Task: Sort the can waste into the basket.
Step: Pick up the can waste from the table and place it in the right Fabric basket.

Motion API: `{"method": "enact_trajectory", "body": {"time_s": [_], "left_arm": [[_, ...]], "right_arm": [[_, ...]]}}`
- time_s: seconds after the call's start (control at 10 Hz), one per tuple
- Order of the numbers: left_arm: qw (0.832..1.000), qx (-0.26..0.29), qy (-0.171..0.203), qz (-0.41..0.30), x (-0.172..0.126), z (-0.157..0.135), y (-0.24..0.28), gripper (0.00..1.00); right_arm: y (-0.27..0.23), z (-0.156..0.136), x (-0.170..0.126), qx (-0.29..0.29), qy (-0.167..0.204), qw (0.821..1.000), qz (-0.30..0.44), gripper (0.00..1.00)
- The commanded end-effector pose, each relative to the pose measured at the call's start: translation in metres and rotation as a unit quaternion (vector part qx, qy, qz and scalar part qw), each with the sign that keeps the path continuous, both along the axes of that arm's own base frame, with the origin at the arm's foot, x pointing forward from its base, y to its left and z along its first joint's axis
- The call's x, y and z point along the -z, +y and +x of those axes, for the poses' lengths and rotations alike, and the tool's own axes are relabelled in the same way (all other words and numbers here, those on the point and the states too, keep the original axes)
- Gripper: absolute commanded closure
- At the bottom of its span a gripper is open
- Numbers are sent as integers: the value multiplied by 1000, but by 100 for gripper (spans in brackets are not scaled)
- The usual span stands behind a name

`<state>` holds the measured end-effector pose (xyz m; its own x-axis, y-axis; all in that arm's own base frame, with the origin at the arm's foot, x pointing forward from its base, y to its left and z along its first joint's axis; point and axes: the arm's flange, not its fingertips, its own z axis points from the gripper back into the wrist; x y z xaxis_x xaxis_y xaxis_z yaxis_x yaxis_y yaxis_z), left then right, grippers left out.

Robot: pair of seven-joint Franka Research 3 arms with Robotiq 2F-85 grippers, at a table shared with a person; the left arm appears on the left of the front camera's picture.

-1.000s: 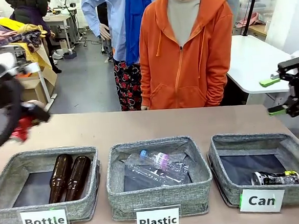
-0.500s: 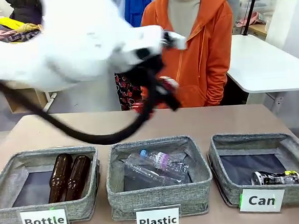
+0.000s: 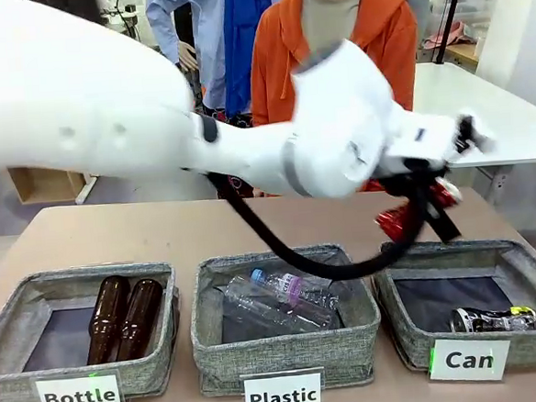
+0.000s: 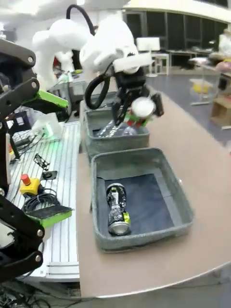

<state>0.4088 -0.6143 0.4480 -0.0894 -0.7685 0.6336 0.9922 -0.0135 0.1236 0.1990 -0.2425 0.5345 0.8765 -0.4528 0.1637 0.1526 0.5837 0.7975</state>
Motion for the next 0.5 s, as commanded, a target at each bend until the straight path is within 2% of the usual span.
{"method": "enact_trajectory", "body": {"time_s": [0.0, 0.2, 0.4], "left_arm": [[999, 26, -22, 8, -2, -9, -51, 100], [999, 32, -2, 29, 12, -23, -76, 100], [999, 21, -5, 43, 22, -18, -77, 100]], "right_arm": [[16, 13, -4, -23, 17, 1000, -14, 0], [16, 13, -4, -23, 17, 1000, -14, 0], [16, 13, -4, -23, 17, 1000, -14, 0]]}}
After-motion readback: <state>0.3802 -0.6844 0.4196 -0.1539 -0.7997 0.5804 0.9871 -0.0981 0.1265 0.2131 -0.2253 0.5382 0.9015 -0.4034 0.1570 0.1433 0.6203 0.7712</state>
